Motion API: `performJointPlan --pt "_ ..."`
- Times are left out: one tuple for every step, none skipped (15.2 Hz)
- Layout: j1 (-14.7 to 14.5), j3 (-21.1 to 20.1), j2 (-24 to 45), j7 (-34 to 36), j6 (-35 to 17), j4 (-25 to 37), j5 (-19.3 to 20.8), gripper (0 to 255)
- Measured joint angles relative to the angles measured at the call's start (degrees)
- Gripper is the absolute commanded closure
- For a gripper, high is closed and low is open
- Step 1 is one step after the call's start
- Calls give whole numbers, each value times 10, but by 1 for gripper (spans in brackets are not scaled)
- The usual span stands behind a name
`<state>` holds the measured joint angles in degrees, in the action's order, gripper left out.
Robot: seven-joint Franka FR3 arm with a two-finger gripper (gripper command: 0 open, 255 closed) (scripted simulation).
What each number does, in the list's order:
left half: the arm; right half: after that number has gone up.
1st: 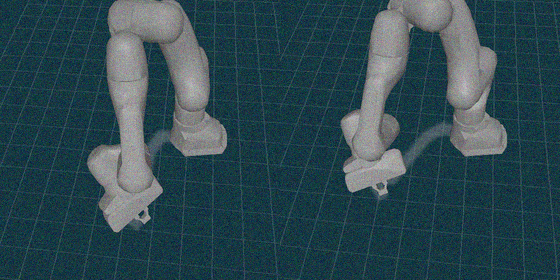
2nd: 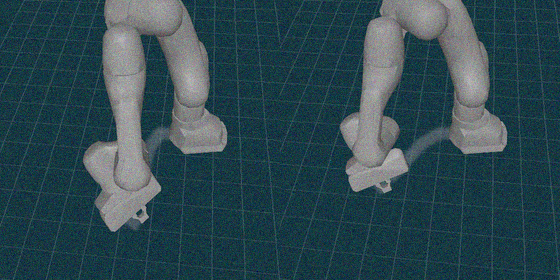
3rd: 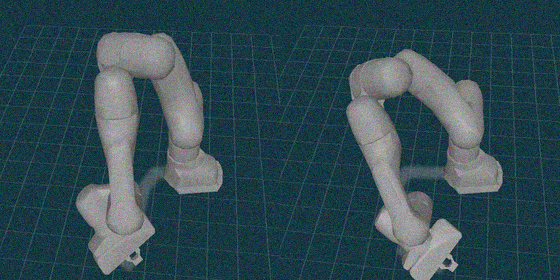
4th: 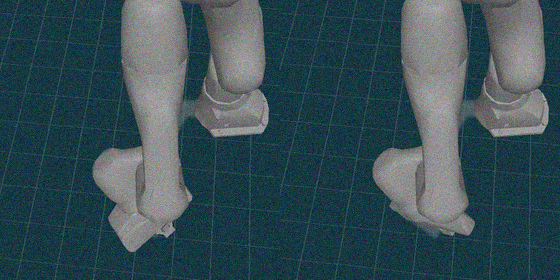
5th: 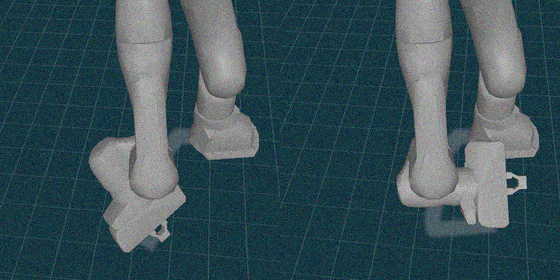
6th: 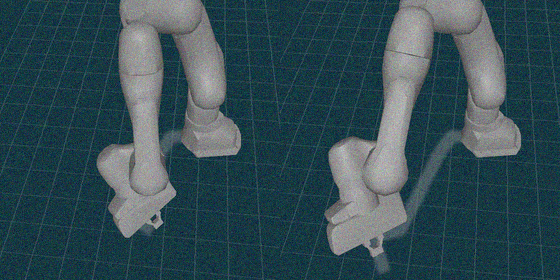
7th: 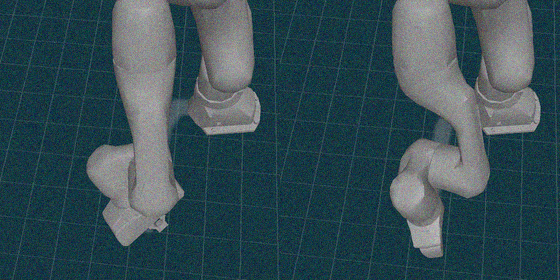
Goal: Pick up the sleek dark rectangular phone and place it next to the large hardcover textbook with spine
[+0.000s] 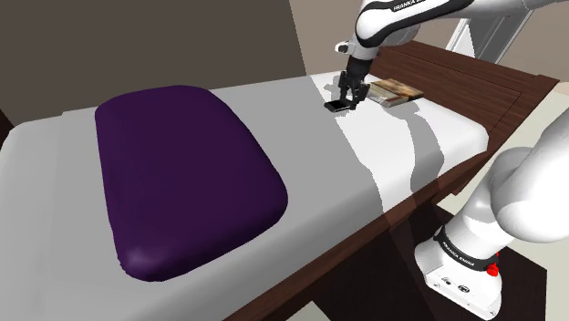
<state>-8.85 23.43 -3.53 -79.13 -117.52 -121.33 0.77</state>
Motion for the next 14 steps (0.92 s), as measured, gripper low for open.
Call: performJointPlan --pt "5 6 -3 -10 -2 -4 2 255" --pt "11 11 -10 -19 -3 -12 6 255" --pt "18 19 -12 -33 -5 -16 8 255" --pt "24 26 -17 -44 -5 -20 11 255" --pt "31 34 -23 -57 -3 -24 15 255" --pt "39 43 -22 -73 -4 -23 15 255" --pt "45 50 -24 -85 -4 -25 18 255" --pt "51 57 -32 -96 -5 -33 23 255" --pt "59 68 -30 -114 -6 -31 23 255" --pt "65 76 -27 -128 -5 -28 22 255" --pt "71 83 -26 -141 -5 -26 23 255" --pt "77 92 -23 -158 -6 -25 22 255" --pt "83 98 -29 -166 -4 -28 26 255" --pt "89 106 -26 -181 -4 -25 26 255"
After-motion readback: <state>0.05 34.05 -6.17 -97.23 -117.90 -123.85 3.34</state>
